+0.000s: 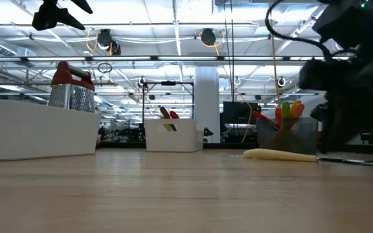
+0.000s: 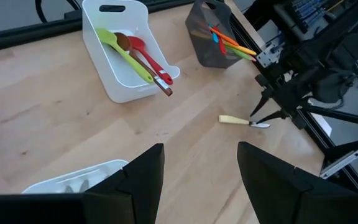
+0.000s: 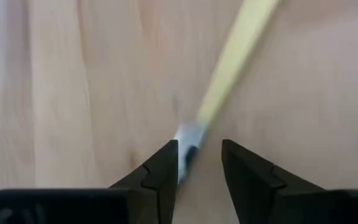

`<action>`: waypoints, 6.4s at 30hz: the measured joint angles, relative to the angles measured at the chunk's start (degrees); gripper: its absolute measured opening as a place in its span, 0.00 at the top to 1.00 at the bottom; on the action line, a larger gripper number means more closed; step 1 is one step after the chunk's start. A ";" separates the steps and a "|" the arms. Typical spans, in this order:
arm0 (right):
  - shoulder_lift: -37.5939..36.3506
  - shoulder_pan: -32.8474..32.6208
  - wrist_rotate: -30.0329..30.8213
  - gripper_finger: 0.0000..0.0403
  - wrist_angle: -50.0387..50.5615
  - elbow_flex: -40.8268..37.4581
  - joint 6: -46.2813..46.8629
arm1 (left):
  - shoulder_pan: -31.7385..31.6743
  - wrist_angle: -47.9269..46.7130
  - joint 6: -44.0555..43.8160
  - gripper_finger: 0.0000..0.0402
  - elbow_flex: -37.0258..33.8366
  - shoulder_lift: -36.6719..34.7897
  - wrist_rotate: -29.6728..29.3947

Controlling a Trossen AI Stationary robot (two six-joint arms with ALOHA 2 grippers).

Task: Pick & Place Kitchen Items
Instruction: Put the yellow knife into the bottom white bin

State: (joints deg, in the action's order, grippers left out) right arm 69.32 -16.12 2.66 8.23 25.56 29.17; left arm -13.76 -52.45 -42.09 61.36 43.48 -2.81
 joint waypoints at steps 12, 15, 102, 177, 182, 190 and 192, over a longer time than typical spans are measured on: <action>-0.16 4.50 1.76 0.70 -10.62 0.15 2.02 | 1.05 3.91 3.39 0.48 0.00 3.32 3.09; -0.18 4.90 1.76 0.70 -11.75 0.15 2.36 | 3.13 10.42 6.02 0.48 0.00 7.16 5.04; 14.04 10.47 -10.30 0.68 16.72 21.43 -5.88 | 7.02 14.40 25.36 0.48 0.02 23.19 1.20; 29.07 8.17 11.48 0.89 19.75 41.17 -45.56 | 7.02 16.06 18.43 0.48 0.02 23.19 20.03; 29.05 8.17 17.45 0.89 19.71 44.33 -52.29 | 6.97 18.69 14.64 0.48 0.02 23.19 27.00; 29.03 8.15 27.65 0.89 16.23 48.49 -63.13 | 6.97 23.42 7.86 0.48 0.02 23.26 29.97; 29.01 8.12 30.51 0.89 14.61 49.39 -65.99 | 6.97 23.05 6.76 0.48 0.00 23.26 30.01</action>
State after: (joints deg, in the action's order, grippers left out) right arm 98.33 -8.00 33.17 22.84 74.95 -36.82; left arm -6.79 -29.39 -35.32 61.36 66.74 27.20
